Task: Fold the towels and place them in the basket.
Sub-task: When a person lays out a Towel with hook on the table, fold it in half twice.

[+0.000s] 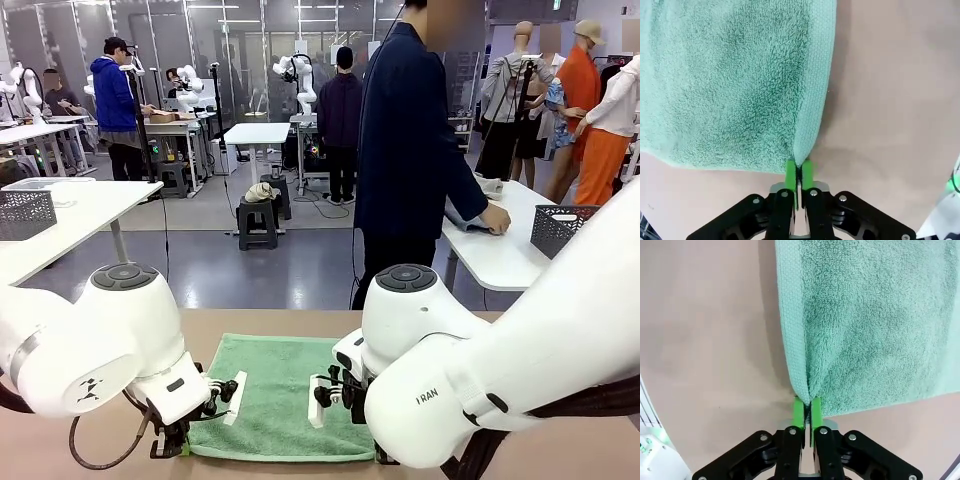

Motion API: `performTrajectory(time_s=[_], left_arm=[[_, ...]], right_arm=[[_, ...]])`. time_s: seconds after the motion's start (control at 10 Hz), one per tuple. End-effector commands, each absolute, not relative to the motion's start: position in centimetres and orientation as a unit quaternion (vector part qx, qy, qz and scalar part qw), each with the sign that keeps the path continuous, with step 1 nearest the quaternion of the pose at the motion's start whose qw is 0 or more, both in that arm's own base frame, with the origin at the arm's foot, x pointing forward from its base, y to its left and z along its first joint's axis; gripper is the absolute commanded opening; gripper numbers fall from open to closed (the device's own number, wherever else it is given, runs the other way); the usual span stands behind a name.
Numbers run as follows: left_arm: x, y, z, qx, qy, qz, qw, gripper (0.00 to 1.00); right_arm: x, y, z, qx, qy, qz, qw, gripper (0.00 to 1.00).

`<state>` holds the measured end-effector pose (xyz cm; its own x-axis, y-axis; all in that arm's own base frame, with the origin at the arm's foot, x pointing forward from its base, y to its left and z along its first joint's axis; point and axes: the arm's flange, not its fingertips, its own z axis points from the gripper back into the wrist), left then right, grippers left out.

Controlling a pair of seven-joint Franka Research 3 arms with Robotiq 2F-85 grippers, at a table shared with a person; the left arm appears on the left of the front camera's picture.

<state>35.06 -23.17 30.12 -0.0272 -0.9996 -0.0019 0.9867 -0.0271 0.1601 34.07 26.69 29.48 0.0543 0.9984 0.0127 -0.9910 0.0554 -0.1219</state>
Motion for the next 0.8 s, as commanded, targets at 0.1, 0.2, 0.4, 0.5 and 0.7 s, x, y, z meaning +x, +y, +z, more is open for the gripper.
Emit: performTrajectory(time_s=[0.1,0.2,0.4,0.5,0.7], left_arm=[[35.1,-23.2,30.1,0.057,-0.058,-0.714,0.695,0.00],[35.1,-23.2,30.1,0.057,-0.058,-0.714,0.695,0.00],[35.1,-23.2,30.1,0.057,-0.058,-0.714,0.695,0.00],[35.1,-23.2,30.1,0.057,-0.058,-0.714,0.695,0.00],[35.3,-22.9,31.2,0.061,-0.054,-0.712,0.698,0.05]], right_arm=[[34.0,26.7,29.5,-0.040,-0.048,0.685,0.725,0.00],[34.0,26.7,29.5,-0.040,-0.048,0.685,0.725,0.00],[34.0,26.7,29.5,-0.040,-0.048,0.685,0.725,0.00],[34.0,26.7,29.5,-0.040,-0.048,0.685,0.725,0.00],[34.3,26.5,30.3,-0.059,-0.049,0.687,0.723,0.07]])
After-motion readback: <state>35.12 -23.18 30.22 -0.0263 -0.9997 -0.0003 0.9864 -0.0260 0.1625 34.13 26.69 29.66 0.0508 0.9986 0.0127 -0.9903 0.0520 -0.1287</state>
